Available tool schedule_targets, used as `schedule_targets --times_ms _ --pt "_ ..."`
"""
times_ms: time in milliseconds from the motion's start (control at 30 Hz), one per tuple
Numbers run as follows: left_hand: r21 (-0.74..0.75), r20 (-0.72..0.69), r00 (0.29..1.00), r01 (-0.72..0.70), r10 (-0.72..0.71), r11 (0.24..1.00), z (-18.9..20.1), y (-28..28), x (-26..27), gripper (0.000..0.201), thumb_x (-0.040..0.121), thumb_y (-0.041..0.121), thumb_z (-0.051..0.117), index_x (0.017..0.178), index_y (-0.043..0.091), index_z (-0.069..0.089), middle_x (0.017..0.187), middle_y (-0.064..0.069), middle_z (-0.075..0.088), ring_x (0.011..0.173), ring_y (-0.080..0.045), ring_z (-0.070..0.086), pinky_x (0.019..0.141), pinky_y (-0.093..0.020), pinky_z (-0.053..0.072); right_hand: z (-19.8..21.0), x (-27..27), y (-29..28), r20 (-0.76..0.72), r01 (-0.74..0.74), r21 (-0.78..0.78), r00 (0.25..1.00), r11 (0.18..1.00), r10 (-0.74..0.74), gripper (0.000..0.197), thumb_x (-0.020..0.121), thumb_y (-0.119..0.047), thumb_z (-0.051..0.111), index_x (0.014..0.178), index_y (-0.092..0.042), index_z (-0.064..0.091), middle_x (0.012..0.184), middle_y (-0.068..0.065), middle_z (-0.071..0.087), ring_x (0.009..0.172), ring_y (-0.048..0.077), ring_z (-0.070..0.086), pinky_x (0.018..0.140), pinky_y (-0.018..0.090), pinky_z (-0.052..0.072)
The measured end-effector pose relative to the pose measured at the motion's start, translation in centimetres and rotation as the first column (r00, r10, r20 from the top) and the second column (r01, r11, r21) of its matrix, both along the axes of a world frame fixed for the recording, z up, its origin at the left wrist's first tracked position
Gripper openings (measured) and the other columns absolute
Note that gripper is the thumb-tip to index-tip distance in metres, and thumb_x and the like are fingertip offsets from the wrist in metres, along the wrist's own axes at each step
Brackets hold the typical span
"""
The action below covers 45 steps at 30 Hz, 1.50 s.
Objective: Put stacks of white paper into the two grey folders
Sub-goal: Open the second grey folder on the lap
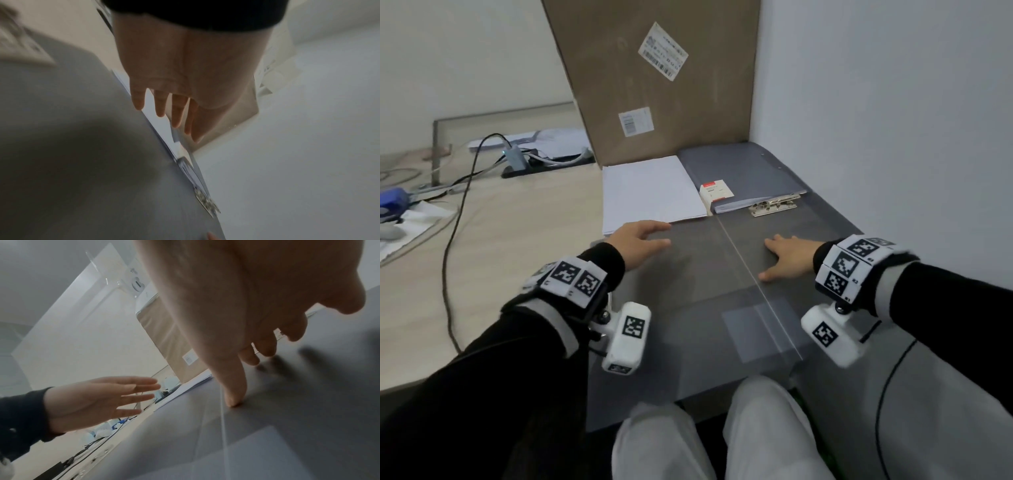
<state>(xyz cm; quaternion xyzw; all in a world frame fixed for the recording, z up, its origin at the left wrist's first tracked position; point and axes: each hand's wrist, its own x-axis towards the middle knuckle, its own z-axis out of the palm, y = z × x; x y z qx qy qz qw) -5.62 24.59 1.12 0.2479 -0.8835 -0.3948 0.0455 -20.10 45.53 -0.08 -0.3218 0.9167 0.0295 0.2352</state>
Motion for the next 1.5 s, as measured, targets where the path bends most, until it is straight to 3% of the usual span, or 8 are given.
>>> schedule_targets --times_ms 367,500,633,1000,1200,1333,1400,1500 --pt "-0.104 0.321 0.947 0.002 0.032 0.995 -1.8 -4.4 9.0 0.063 0.088 0.019 0.064 0.144 0.020 0.035 0.140 -0.004 0.047 0.120 -0.009 0.042 0.086 -0.011 0.025 -0.2 6.2 -8.5 0.111 -0.280 -0.055 0.952 0.958 0.285 0.102 0.079 -0.065 0.057 0.152 -0.031 -0.005 0.161 -0.003 -0.012 0.147 0.031 -0.014 0.119 0.052 0.000" --pt "-0.088 0.480 0.873 0.147 -0.087 0.985 -1.8 -5.3 9.9 0.105 0.065 0.042 0.073 0.151 0.021 0.017 0.159 0.007 0.015 0.144 -0.008 0.019 0.114 -0.019 0.014 -1.4 6.3 -8.9 0.110 -0.306 0.010 0.947 0.952 0.303 0.105 0.077 -0.069 0.054 0.151 -0.031 -0.011 0.160 -0.002 -0.017 0.147 0.034 -0.015 0.118 0.053 0.000" --pt "-0.179 0.560 0.823 0.233 -0.096 0.956 -1.9 -5.3 9.5 0.099 0.079 0.033 0.073 0.152 0.020 0.008 0.160 0.009 0.003 0.148 -0.009 0.011 0.117 -0.022 0.008 -1.7 6.2 -9.1 0.106 -0.311 0.025 0.946 0.950 0.307 0.105 0.078 -0.069 0.052 0.151 -0.031 -0.013 0.160 -0.001 -0.019 0.146 0.034 -0.016 0.117 0.054 0.000" --pt "-0.219 0.490 0.865 0.245 -0.110 0.945 -2.4 -5.2 9.8 0.092 0.080 0.035 0.070 0.151 0.022 0.013 0.161 0.006 0.005 0.148 -0.014 0.012 0.120 -0.028 0.011 -1.9 6.0 -9.1 0.101 -0.324 0.057 0.943 0.944 0.318 0.104 0.079 -0.071 0.049 0.150 -0.031 -0.016 0.159 -0.002 -0.022 0.146 0.033 -0.018 0.118 0.054 -0.001" --pt "0.117 0.209 0.974 0.060 -0.084 0.991 -2.3 -6.1 11.5 0.041 0.082 0.044 0.064 0.121 0.043 0.055 0.148 0.015 0.035 0.141 -0.006 0.030 0.114 -0.021 0.016 -1.8 6.2 -8.9 0.106 -0.315 0.036 0.945 0.948 0.310 0.102 0.080 -0.070 0.049 0.150 -0.032 -0.014 0.159 -0.003 -0.021 0.146 0.032 -0.018 0.118 0.053 -0.001" --pt "0.238 0.136 0.983 0.089 -0.124 0.967 -2.8 -6.3 12.6 0.085 0.035 0.081 0.068 0.113 0.048 0.056 0.144 0.018 0.035 0.137 0.000 0.029 0.117 -0.025 0.015 -1.9 6.2 -8.9 0.107 -0.307 0.014 0.947 0.952 0.304 0.103 0.079 -0.069 0.051 0.150 -0.032 -0.013 0.159 -0.003 -0.020 0.146 0.032 -0.018 0.118 0.054 -0.001" --pt "0.175 0.210 0.961 0.146 -0.182 0.974 -2.7 -6.3 12.4 0.100 0.037 0.072 0.076 0.129 0.040 0.051 0.144 0.017 0.034 0.136 0.000 0.028 0.117 -0.025 0.016 -2.0 6.2 -8.9 0.101 -0.307 0.012 0.947 0.952 0.304 0.103 0.079 -0.069 0.051 0.151 -0.032 -0.013 0.159 -0.003 -0.020 0.146 0.032 -0.018 0.118 0.054 0.000" --pt "0.042 0.177 0.984 0.016 -0.023 0.999 -2.0 -6.0 11.5 0.050 0.075 0.033 0.074 0.123 0.022 0.063 0.127 0.004 0.059 0.119 -0.006 0.049 0.108 -0.023 0.033 -2.0 6.2 -9.0 0.103 -0.306 0.008 0.947 0.952 0.304 0.103 0.079 -0.070 0.051 0.150 -0.032 -0.013 0.159 -0.003 -0.020 0.146 0.032 -0.018 0.118 0.054 0.000"
